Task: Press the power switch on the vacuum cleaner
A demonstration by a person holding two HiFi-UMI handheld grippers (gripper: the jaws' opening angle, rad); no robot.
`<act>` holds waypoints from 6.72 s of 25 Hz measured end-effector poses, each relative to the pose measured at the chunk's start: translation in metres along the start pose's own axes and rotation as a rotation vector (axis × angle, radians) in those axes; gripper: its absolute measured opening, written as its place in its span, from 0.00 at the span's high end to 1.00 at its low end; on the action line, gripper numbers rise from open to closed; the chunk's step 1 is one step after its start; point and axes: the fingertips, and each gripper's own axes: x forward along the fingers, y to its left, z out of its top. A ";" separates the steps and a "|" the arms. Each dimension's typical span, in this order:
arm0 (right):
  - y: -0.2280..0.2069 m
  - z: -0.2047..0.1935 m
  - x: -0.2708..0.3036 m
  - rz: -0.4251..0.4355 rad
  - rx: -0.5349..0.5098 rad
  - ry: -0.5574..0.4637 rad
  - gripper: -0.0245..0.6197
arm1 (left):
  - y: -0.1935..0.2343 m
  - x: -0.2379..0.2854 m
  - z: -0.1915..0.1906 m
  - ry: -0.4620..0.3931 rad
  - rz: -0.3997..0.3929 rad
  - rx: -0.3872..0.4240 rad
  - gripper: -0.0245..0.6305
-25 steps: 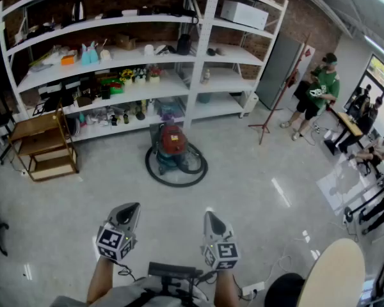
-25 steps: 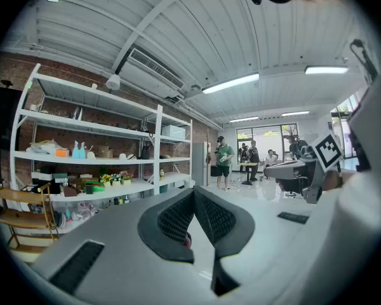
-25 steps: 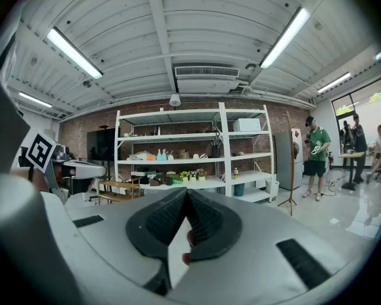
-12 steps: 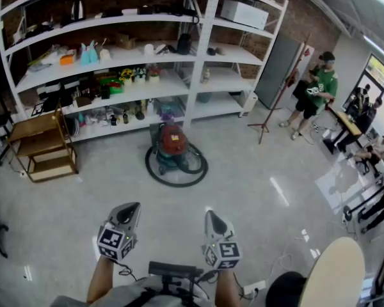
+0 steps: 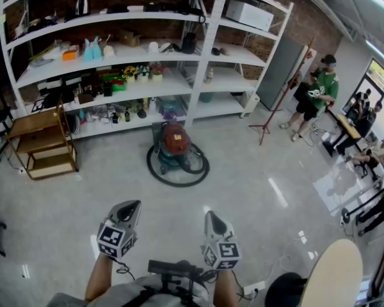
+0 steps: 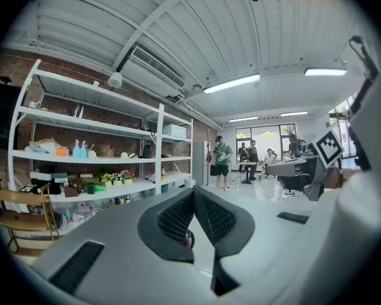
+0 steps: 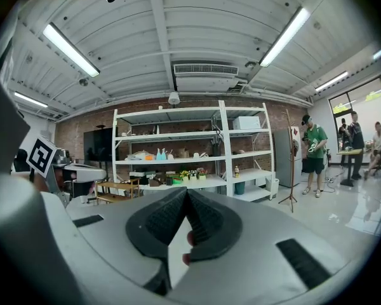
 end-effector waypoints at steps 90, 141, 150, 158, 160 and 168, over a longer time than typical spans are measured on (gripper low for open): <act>-0.185 0.054 0.406 0.150 0.028 0.064 0.95 | 0.188 0.384 0.056 0.033 0.126 0.002 0.95; -0.184 0.052 0.714 0.156 0.005 0.208 0.95 | 0.413 0.593 0.028 0.112 0.063 -0.054 0.95; -0.204 0.023 0.735 0.193 0.002 0.242 0.95 | 0.404 0.610 -0.002 0.159 0.076 -0.029 0.95; -0.218 -0.009 0.748 0.199 0.007 0.265 0.95 | 0.401 0.623 -0.034 0.178 0.081 -0.052 0.95; -0.221 -0.019 0.754 0.188 0.008 0.287 0.95 | 0.401 0.627 -0.044 0.195 0.074 -0.055 0.95; -0.230 -0.072 0.777 0.207 0.000 0.342 0.95 | 0.397 0.652 -0.092 0.245 0.056 -0.061 0.95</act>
